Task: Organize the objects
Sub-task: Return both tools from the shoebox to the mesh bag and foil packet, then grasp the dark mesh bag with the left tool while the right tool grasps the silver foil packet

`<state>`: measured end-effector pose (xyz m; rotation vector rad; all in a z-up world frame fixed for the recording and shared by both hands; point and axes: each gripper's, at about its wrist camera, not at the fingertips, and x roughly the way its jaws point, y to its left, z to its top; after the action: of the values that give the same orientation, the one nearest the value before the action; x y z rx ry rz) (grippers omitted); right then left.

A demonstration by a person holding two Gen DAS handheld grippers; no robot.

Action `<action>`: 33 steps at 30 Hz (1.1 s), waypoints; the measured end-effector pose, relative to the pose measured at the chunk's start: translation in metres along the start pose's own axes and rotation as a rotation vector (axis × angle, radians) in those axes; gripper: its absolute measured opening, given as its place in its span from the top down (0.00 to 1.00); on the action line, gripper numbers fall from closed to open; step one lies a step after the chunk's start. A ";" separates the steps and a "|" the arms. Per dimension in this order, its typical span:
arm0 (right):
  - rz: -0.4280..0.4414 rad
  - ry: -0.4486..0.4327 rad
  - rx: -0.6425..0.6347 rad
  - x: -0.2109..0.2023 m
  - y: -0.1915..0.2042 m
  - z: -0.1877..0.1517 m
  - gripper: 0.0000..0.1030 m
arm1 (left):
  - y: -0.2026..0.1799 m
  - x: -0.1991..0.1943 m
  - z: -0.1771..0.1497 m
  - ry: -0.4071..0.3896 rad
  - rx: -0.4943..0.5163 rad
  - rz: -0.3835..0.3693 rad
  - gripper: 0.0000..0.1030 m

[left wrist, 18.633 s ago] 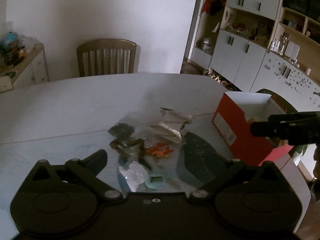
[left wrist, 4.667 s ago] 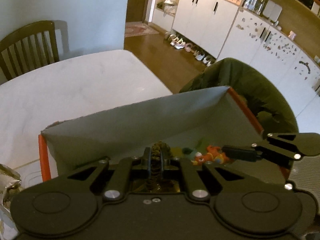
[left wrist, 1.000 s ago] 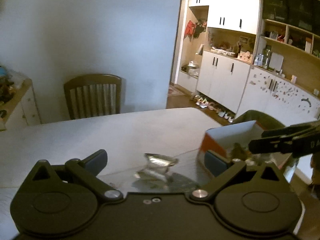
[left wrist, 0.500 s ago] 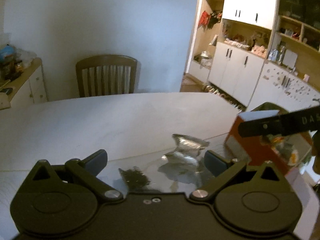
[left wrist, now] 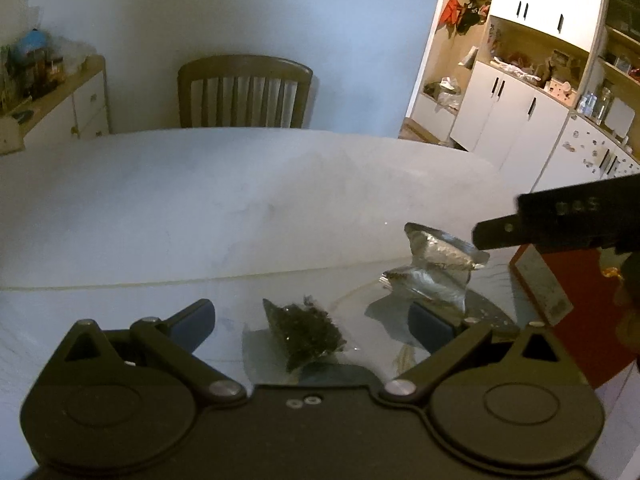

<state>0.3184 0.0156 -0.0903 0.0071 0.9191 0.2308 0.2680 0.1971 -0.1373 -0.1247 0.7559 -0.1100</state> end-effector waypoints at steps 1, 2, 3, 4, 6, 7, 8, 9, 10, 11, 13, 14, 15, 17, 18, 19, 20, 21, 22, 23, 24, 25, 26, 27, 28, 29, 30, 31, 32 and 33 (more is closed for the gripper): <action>-0.022 0.002 0.004 0.007 0.002 0.000 0.16 | -0.001 0.003 -0.001 0.003 0.004 0.003 0.01; -0.033 0.005 0.006 0.012 0.003 0.000 0.16 | -0.002 0.007 -0.003 0.007 0.006 0.007 0.01; -0.039 0.011 0.010 0.017 0.004 0.000 0.16 | -0.002 0.010 -0.004 0.011 0.007 0.010 0.01; -0.044 0.021 0.015 0.024 0.005 0.002 0.16 | -0.002 0.013 -0.005 0.014 0.005 0.011 0.01; -0.048 0.038 0.038 0.035 0.004 0.003 0.16 | -0.001 0.020 -0.004 0.024 -0.003 0.014 0.03; -0.050 0.045 0.047 0.040 0.004 0.004 0.16 | -0.001 0.022 -0.005 0.029 -0.007 0.013 0.03; -0.053 0.051 0.060 0.044 0.004 0.004 0.16 | 0.000 0.025 -0.005 0.035 -0.010 0.014 0.03; -0.056 0.056 0.069 0.048 0.004 0.005 0.16 | 0.000 0.028 -0.005 0.039 -0.015 0.018 0.04; -0.060 0.063 0.075 0.052 0.004 0.006 0.16 | 0.001 0.030 -0.006 0.043 -0.021 0.020 0.05; -0.066 0.068 0.080 0.056 0.005 0.007 0.16 | 0.002 0.033 -0.006 0.048 -0.028 0.023 0.06; -0.077 0.077 0.096 0.065 0.006 0.010 0.16 | 0.004 0.037 -0.007 0.053 -0.040 0.027 0.08; -0.078 0.082 0.106 0.068 0.006 0.011 0.16 | 0.004 0.039 -0.007 0.055 -0.042 0.030 0.10; -0.078 0.088 0.117 0.071 0.006 0.013 0.16 | 0.004 0.041 -0.007 0.057 -0.041 0.032 0.12; -0.087 0.097 0.136 0.077 0.007 0.014 0.16 | 0.002 0.044 -0.007 0.058 -0.035 0.036 0.15; -0.093 0.099 0.141 0.080 0.007 0.014 0.16 | 0.002 0.046 -0.007 0.059 -0.034 0.037 0.17; -0.096 0.102 0.144 0.083 0.007 0.015 0.16 | 0.002 0.047 -0.007 0.062 -0.035 0.037 0.18; -0.098 0.106 0.145 0.086 0.007 0.016 0.16 | 0.002 0.049 -0.008 0.065 -0.037 0.036 0.21; -0.104 0.110 0.142 0.088 0.008 0.016 0.16 | 0.002 0.050 -0.008 0.070 -0.039 0.036 0.24; -0.113 0.116 0.138 0.091 0.008 0.016 0.16 | 0.003 0.052 -0.008 0.075 -0.041 0.036 0.26; -0.118 0.120 0.135 0.094 0.008 0.016 0.16 | 0.003 0.053 -0.008 0.076 -0.040 0.037 0.27; -0.122 0.123 0.133 0.096 0.007 0.015 0.16 | 0.002 0.053 -0.009 0.072 -0.035 0.039 0.30; -0.127 0.126 0.133 0.097 0.006 0.015 0.16 | 0.002 0.053 -0.009 0.072 -0.033 0.038 0.32; -0.129 0.129 0.134 0.099 0.004 0.015 0.16 | 0.002 0.054 -0.009 0.071 -0.032 0.036 0.33; -0.127 0.133 0.131 0.099 0.003 0.014 0.16 | 0.002 0.054 -0.009 0.069 -0.032 0.037 0.37; -0.127 0.140 0.125 0.101 0.003 0.013 0.16 | 0.002 0.054 -0.010 0.067 -0.032 0.037 0.39; -0.130 0.149 0.122 0.101 0.001 0.011 0.16 | 0.003 0.053 -0.010 0.067 -0.032 0.034 0.41; -0.131 0.163 0.123 0.104 0.000 0.009 0.16 | 0.002 0.053 -0.010 0.066 -0.033 0.029 0.45; -0.126 0.182 0.129 0.106 -0.002 0.005 0.15 | 0.002 0.052 -0.011 0.065 -0.032 0.027 0.47; -0.128 0.171 0.121 0.104 -0.003 0.002 0.16 | 0.002 0.052 -0.011 0.065 -0.029 0.026 0.48; -0.129 0.167 0.108 0.103 -0.003 -0.001 0.16 | 0.001 0.051 -0.012 0.065 -0.026 0.027 0.50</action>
<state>0.3784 0.0333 -0.1723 0.0292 1.0933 0.0624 0.2966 0.1902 -0.1807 -0.1361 0.8234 -0.0787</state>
